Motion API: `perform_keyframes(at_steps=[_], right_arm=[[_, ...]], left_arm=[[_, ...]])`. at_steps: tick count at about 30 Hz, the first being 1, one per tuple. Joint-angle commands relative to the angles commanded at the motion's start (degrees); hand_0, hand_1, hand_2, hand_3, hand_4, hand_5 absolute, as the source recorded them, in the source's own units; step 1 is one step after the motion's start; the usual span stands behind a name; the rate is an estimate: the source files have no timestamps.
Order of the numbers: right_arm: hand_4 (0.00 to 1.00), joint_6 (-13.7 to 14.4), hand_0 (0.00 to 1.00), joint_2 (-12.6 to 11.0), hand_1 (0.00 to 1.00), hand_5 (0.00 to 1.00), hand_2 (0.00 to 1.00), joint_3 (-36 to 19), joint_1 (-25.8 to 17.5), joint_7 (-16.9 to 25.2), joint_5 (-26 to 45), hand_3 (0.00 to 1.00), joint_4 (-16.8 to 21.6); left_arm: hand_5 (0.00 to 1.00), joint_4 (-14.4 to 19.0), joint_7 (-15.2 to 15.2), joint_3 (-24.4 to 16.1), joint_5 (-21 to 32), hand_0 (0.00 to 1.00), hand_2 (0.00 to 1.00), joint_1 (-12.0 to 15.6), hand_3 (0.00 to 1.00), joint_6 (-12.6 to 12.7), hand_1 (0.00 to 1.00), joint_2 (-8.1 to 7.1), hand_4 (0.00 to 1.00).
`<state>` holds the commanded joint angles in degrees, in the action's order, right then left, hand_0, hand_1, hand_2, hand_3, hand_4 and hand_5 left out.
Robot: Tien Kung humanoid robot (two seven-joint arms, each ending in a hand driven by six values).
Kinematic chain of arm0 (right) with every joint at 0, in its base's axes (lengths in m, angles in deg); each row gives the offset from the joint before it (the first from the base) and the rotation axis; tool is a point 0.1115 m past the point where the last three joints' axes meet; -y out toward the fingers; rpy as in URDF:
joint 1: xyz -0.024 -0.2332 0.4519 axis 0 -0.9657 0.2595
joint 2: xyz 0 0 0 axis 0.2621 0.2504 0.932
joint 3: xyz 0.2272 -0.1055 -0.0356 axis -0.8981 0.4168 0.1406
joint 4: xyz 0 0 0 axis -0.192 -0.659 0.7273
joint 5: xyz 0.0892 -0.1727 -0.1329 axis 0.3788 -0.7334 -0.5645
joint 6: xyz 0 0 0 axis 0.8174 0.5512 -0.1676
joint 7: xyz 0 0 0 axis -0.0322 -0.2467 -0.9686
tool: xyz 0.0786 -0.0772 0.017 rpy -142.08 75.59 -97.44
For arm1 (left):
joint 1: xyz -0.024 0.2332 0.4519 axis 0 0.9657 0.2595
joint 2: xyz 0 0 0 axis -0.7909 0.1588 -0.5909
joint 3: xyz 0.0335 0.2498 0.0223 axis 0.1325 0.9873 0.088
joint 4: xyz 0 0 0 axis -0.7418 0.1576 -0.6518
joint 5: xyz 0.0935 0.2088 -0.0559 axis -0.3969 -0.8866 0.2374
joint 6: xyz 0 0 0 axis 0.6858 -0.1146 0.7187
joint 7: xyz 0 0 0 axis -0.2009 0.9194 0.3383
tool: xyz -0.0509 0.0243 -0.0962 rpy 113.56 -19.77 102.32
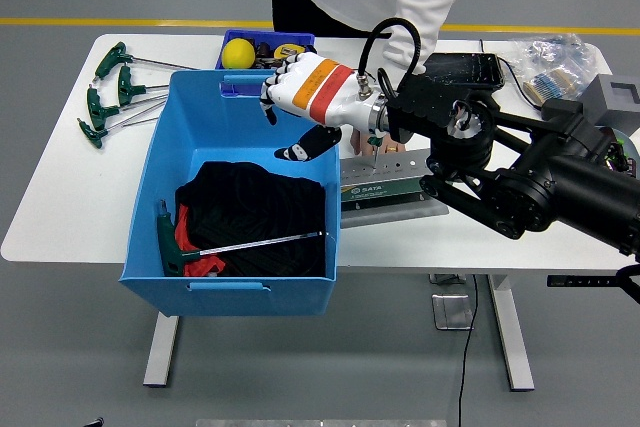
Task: Lift tool from toolbox,place it in box,lift tool from toolbox,place it in box
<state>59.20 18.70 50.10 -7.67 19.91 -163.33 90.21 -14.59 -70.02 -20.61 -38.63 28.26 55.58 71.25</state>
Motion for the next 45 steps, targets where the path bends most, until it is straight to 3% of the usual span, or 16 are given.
perform_keyframes(at_steps=[2,3,6,8,9,23,45], right_arm=[[0.863,-0.3,0.719,0.2,0.623,0.497,0.649,0.7,0.1,0.4,1.1,0.452,-3.5],[0.874,-0.4,0.711,0.1,0.574,0.517,0.588,0.9,0.1,0.4,1.3,0.427,-4.3],[0.874,-0.7,0.711,-0.4,0.574,0.517,0.588,1.7,-0.1,0.8,1.8,0.427,-5.8],[0.874,-1.0,0.711,-0.9,0.574,0.517,0.588,2.1,-0.2,0.9,1.8,0.427,-6.3],[0.882,-1.2,0.712,-1.1,0.555,0.523,0.54,2.2,-0.2,0.9,1.8,0.414,-6.4],[0.887,-2.4,0.704,-2.3,0.548,0.548,0.526,3.1,-1.5,1.0,2.1,0.402,-6.9],[0.905,-3.3,0.703,-1.0,0.541,0.595,0.524,7.9,-2.2,1.6,3.7,0.401,-12.3]], left_arm=[[0.661,0.0,0.0,0.2,0.1,0.764,0.783,-0.1,0.666,0.0,0.796,-0.01,0.688],[0.659,0.0,0.0,0.2,0.1,0.764,0.783,-0.1,0.667,0.0,0.796,-0.01,0.687],[0.659,0.0,0.0,0.1,-0.1,0.764,0.783,-0.1,0.667,0.0,0.796,-0.02,0.687],[0.659,0.0,0.0,0.1,-0.1,0.764,0.783,-0.1,0.667,0.1,0.796,-0.01,0.687],[0.659,0.0,0.0,0.1,-0.1,0.764,0.783,-0.2,0.665,0.1,0.796,0.0,0.688],[0.657,0.0,0.1,-0.2,-0.3,0.763,0.784,-0.1,0.666,0.0,0.796,0.12,0.687],[0.657,0.0,-0.3,1.8,1.8,0.763,0.784,-0.7,0.666,0.2,0.795,0.49,0.687]])
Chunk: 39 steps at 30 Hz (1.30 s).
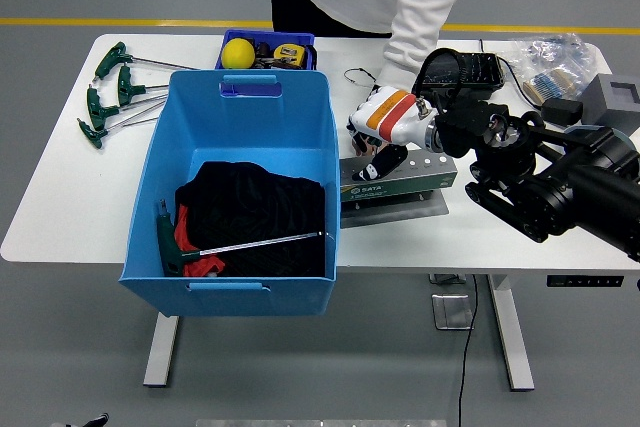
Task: Lift tool from toolbox,place it in box,lift tool from toolbox,place it in box
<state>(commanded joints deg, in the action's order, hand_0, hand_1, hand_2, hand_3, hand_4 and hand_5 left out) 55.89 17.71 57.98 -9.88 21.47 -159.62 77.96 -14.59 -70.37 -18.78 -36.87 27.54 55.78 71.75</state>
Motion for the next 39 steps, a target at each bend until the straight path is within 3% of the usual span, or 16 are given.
perform_keyframes(at_steps=[17,18,23,24,29,30,35,36,39], right_arm=[[0.906,-0.4,0.699,-0.3,0.509,0.603,0.478,1.9,0.2,0.0,-1.8,0.384,-1.5],[0.905,-0.4,0.679,-0.4,0.443,0.607,0.43,2.0,0.3,0.0,-1.9,0.368,-1.4],[0.905,-0.3,0.679,-0.4,0.443,0.607,0.43,2.0,0.4,0.2,-2.3,0.368,-1.2],[0.904,-0.3,0.629,-0.4,0.365,0.615,0.366,2.0,0.4,0.2,-2.4,0.326,-1.2],[0.904,-0.6,0.629,-0.6,0.365,0.615,0.366,2.2,0.3,0.2,-2.7,0.326,-1.1],[0.9,-0.6,0.547,-0.6,0.282,0.628,0.291,2.2,0.3,0.2,-2.7,0.278,-1.1],[0.9,-0.6,0.547,-0.6,0.282,0.628,0.291,2.1,0.3,0.3,-2.7,0.278,-1.1],[0.893,-0.5,0.276,-0.6,0.193,0.638,0.224,2.1,0.3,0.4,-2.7,0.203,-1.1],[0.893,-0.2,0.276,-0.7,0.193,0.638,0.224,2.1,0.4,0.8,-2.4,0.203,-1.0]], left_arm=[[0.657,0.0,-0.1,0.8,0.6,0.764,0.783,-0.1,0.666,0.0,0.795,-0.03,0.687],[0.657,0.0,-0.1,0.9,0.7,0.764,0.784,-0.1,0.665,0.0,0.794,-0.04,0.687],[0.657,0.0,-0.2,1.1,1.0,0.764,0.784,-0.1,0.665,0.1,0.794,-0.06,0.687],[0.657,0.0,-0.2,1.3,1.2,0.764,0.784,-0.1,0.665,0.1,0.794,-0.07,0.687],[0.657,0.0,-0.3,1.6,1.5,0.764,0.784,0.0,0.665,0.1,0.794,-0.1,0.687],[0.657,0.0,-0.2,1.6,1.4,0.764,0.784,0.0,0.665,0.1,0.793,-0.1,0.687],[0.657,0.0,-0.2,1.6,1.5,0.764,0.784,0.0,0.665,0.1,0.793,-0.1,0.687],[0.657,0.0,-0.2,1.7,1.5,0.764,0.784,0.0,0.665,0.0,0.794,-0.11,0.687],[0.657,0.0,-0.3,1.7,1.6,0.764,0.784,0.1,0.665,0.0,0.794,-0.12,0.687]])
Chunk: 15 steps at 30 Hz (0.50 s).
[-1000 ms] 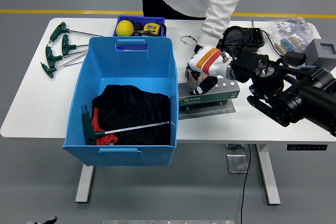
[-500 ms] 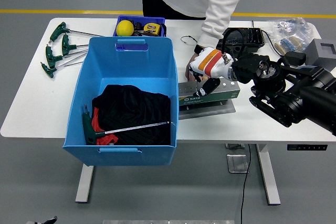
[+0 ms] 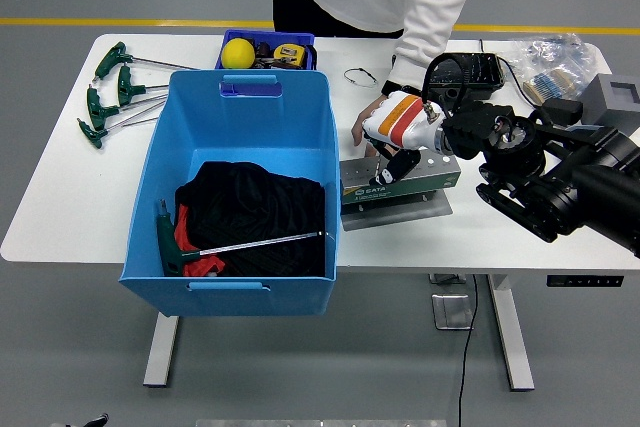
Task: Lift tool from toolbox,place it in box,lift tool from toolbox,place it in box
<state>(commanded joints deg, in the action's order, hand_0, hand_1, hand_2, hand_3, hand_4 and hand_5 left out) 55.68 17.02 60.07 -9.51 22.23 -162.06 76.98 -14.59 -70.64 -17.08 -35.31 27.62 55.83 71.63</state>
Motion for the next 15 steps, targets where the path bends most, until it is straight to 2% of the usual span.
perform_keyframes(at_steps=[2,3,9,10,14,15], right_arm=[[0.893,0.3,0.276,-0.1,0.193,0.638,0.224,0.0,0.0,0.3,0.2,0.203,0.1],[0.889,0.5,0.145,-0.1,0.121,0.644,0.159,-0.1,0.0,0.5,0.3,0.141,0.1],[0.889,1.3,0.145,-0.3,0.121,0.644,0.159,-0.3,0.1,1.6,1.5,0.141,0.3],[0.882,1.5,0.078,-0.3,0.071,0.659,0.122,-0.4,0.1,1.8,1.8,0.104,0.3],[0.882,1.9,0.078,-0.5,0.071,0.659,0.122,-1.2,0.2,2.3,2.6,0.104,0.6],[0.87,2.0,0.004,-0.6,0.015,0.665,0.082,-1.5,0.3,2.4,2.7,0.074,0.8]], left_arm=[[0.657,0.0,0.0,0.0,0.0,0.764,0.784,0.0,0.665,0.0,0.794,-0.01,0.687],[0.657,0.0,0.0,0.0,0.0,0.764,0.783,0.0,0.665,0.0,0.794,-0.02,0.687],[0.657,0.0,0.1,-0.4,-0.4,0.764,0.783,0.1,0.665,-0.1,0.794,-0.06,0.687],[0.657,0.0,0.1,-0.4,-0.5,0.763,0.783,0.2,0.664,-0.1,0.792,-0.07,0.687],[0.657,0.0,0.2,-0.8,-0.7,0.763,0.783,0.2,0.664,-0.1,0.792,-0.08,0.687],[0.657,0.0,0.2,-0.7,-0.7,0.762,0.783,0.2,0.664,-0.1,0.792,-0.1,0.687]])
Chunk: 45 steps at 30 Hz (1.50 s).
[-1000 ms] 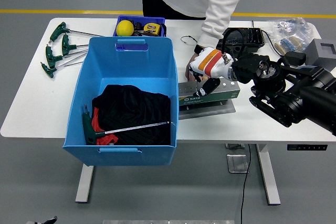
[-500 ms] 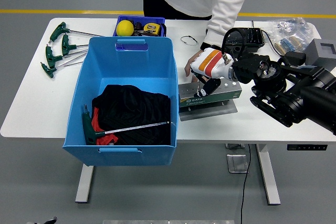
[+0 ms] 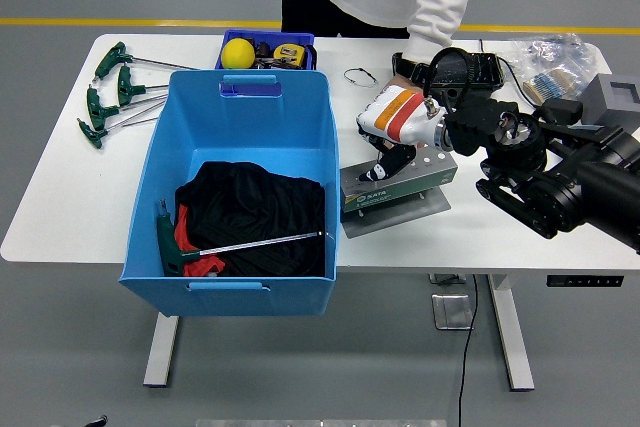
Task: Lift tool from toolbox,place it in box,lift tool from toolbox,place it in box
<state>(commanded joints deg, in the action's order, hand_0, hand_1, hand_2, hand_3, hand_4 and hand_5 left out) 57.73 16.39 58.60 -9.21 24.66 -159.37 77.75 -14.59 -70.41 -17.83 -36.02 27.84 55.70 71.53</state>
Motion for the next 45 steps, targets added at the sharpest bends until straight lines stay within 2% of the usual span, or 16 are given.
perform_keyframes(at_steps=[6,18,25,29,36,41,42,45], right_arm=[[0.874,0.0,0.002,-1.1,0.002,0.668,0.061,-2.4,0.7,0.0,0.1,0.059,2.6],[0.858,-2.6,0.002,-4.7,0.002,0.66,0.026,-8.1,2.9,-1.5,-0.4,0.037,11.0],[0.835,-3.0,0.002,-6.3,0.002,0.643,0.017,-10.5,4.0,-2.1,-1.7,0.032,14.8],[0.835,-3.5,0.002,-6.8,0.002,0.643,0.017,-12.9,4.9,-2.8,-2.9,0.032,18.7],[0.826,-3.1,0.002,-5.7,0.002,0.634,0.027,-15.9,5.9,-4.0,-2.8,0.033,26.3],[0.826,-3.1,0.002,-4.0,0.002,0.634,0.027,-12.8,6.9,-5.0,-0.9,0.033,30.5],[0.822,-3.1,0.002,-3.6,0.002,0.622,0.07,-12.0,7.0,-5.1,-0.8,0.074,30.8],[0.822,-2.7,0.002,-2.3,0.002,0.622,0.07,-9.3,7.4,-5.5,-1.6,0.074,31.4]], left_arm=[[0.657,0.0,0.1,-0.9,-0.8,0.762,0.783,0.2,0.664,-0.1,0.792,-0.14,0.687],[0.657,0.0,0.6,-3.2,-3.0,0.76,0.781,0.5,0.663,-0.3,0.787,-0.6,0.687],[0.657,0.0,0.7,-3.8,-3.6,0.758,0.783,0.7,0.664,-0.3,0.787,-0.77,0.687],[0.657,0.0,0.7,-4.0,-3.9,0.758,0.783,0.7,0.664,-0.4,0.787,-0.84,0.687],[0.657,0.0,0.8,-4.3,-4.2,0.756,0.781,0.8,0.663,-0.4,0.786,-0.89,0.687],[0.657,0.0,0.9,-4.4,-4.4,0.756,0.781,0.7,0.663,-0.5,0.786,-0.86,0.687],[0.656,0.0,0.9,-4.4,-4.5,0.756,0.781,0.7,0.663,-0.5,0.786,-0.86,0.687],[0.656,0.0,1.0,-4.6,-4.7,0.756,0.781,0.6,0.663,-0.5,0.786,-0.84,0.687]])
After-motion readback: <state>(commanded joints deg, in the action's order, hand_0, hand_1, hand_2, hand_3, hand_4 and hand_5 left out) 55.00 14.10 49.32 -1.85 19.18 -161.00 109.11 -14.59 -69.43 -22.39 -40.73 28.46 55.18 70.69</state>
